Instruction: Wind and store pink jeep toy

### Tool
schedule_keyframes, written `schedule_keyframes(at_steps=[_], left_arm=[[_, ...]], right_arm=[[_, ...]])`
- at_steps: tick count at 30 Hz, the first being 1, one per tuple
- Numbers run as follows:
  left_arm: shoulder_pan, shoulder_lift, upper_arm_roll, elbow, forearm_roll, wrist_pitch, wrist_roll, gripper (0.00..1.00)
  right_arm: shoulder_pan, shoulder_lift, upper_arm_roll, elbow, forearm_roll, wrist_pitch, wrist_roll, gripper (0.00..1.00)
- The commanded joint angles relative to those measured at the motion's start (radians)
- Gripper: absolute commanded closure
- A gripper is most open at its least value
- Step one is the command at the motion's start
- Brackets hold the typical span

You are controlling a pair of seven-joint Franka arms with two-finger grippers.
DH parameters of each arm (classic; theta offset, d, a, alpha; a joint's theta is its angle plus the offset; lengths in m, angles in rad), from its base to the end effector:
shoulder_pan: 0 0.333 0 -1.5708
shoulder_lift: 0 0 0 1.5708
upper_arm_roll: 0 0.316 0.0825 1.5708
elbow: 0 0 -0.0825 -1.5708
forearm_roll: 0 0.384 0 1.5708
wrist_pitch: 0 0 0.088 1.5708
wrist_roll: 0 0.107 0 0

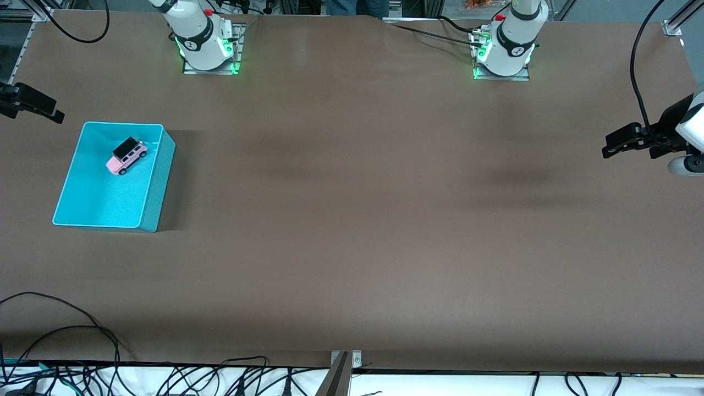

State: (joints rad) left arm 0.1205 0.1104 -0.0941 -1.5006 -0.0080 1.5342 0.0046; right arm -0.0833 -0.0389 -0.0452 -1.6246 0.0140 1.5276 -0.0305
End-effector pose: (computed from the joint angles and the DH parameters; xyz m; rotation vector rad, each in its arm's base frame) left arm 0.5830 0.0175 0.5918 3.1196 0.0343 -0.1186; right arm 0.5327 -0.0678 0.6168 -3.1163 0.1524 0.0885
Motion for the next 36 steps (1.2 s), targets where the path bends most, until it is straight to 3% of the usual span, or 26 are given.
schedule_keyframes(at_steps=[1, 8, 14, 36], left_arm=[[0.005, -0.009, 0.002, -0.018, -0.015, 0.017, 0.018, 0.00], [0.005, -0.008, 0.002, -0.018, -0.017, 0.017, 0.018, 0.00], [0.005, -0.008, 0.002, -0.018, -0.017, 0.017, 0.018, 0.00], [0.004, -0.008, 0.002, -0.018, -0.017, 0.017, 0.018, 0.00]], right_arm=[[0.014, 0.005, -0.012, 0.014, 0.009, 0.005, -0.043, 0.00], [0.017, 0.004, -0.004, 0.014, 0.012, -0.003, -0.029, 0.00], [0.020, 0.002, 0.038, 0.012, 0.012, -0.004, -0.016, 0.00], [0.028, 0.037, 0.044, 0.026, 0.015, 0.011, -0.045, 0.00]])
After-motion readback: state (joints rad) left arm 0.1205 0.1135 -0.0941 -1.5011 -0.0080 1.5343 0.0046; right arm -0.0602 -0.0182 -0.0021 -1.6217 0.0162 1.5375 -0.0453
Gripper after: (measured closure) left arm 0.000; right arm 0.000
